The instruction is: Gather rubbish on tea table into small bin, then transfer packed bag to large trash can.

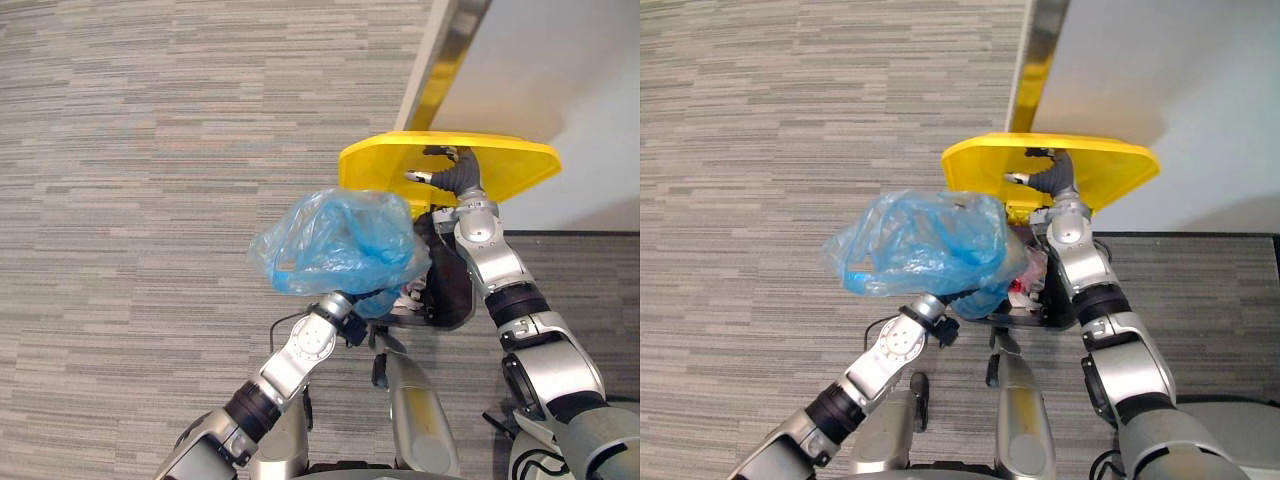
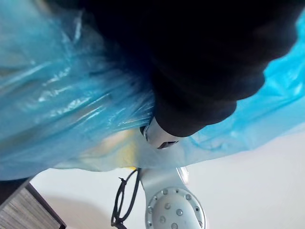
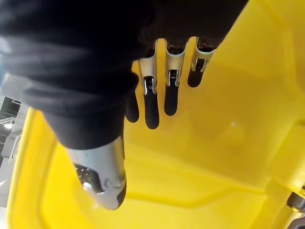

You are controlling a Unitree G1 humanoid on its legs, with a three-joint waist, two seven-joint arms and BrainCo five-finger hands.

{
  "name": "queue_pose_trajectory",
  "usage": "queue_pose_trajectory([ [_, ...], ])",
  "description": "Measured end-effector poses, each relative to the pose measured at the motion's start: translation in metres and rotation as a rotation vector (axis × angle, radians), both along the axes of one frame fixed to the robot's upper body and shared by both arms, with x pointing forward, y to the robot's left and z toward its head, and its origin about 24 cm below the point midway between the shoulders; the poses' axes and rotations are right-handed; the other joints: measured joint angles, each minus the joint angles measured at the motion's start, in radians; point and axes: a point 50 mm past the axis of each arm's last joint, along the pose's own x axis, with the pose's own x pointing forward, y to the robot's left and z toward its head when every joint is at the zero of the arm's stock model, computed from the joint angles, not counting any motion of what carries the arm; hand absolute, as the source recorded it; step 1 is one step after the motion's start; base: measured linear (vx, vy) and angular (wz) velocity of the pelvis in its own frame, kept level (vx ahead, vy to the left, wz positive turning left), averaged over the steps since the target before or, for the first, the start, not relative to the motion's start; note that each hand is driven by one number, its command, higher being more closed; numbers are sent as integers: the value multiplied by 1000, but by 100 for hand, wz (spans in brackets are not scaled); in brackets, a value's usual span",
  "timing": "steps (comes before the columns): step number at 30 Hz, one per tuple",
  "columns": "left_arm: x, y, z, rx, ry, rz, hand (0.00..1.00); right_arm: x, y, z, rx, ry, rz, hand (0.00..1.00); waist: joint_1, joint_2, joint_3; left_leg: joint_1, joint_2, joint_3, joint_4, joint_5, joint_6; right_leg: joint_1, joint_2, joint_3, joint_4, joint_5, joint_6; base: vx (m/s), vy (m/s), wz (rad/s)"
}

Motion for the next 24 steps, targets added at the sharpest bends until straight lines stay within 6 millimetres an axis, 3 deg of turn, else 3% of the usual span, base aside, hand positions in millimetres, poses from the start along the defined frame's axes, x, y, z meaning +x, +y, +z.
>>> queue_pose_trajectory([
  [3, 15, -7, 12, 28, -48, 20, 100, 2, 6, 10, -16, -21, 20, 0, -2, -3, 16, -18, 7, 14, 41, -18, 0, -9, 10, 14, 0, 8, -5, -23, -24, -18],
  [9, 46, -15, 34, 128, -135, 94, 100, 8, 17, 54, -19, -129, 45, 0, -28, -12, 70, -100, 9, 16, 123, -41, -1, -58, 12, 22, 1, 22, -3, -45, -39, -5],
  [21, 72, -20, 23, 310, -96, 173, 100, 8, 21, 97, 5, -239, 58, 0, -28, -17, 74, -258, 25, 30, 234, -72, 0, -181, 13, 38, 8, 51, 0, -5, -41, -6],
  [24, 77, -25, 27, 316, -94, 187, 100, 0, 32, 113, 18, -312, 103, 0, -25, -18, 75, -329, 45, 48, 300, -98, 0, -236, 26, 47, 18, 64, 5, 3, -24, -19],
])
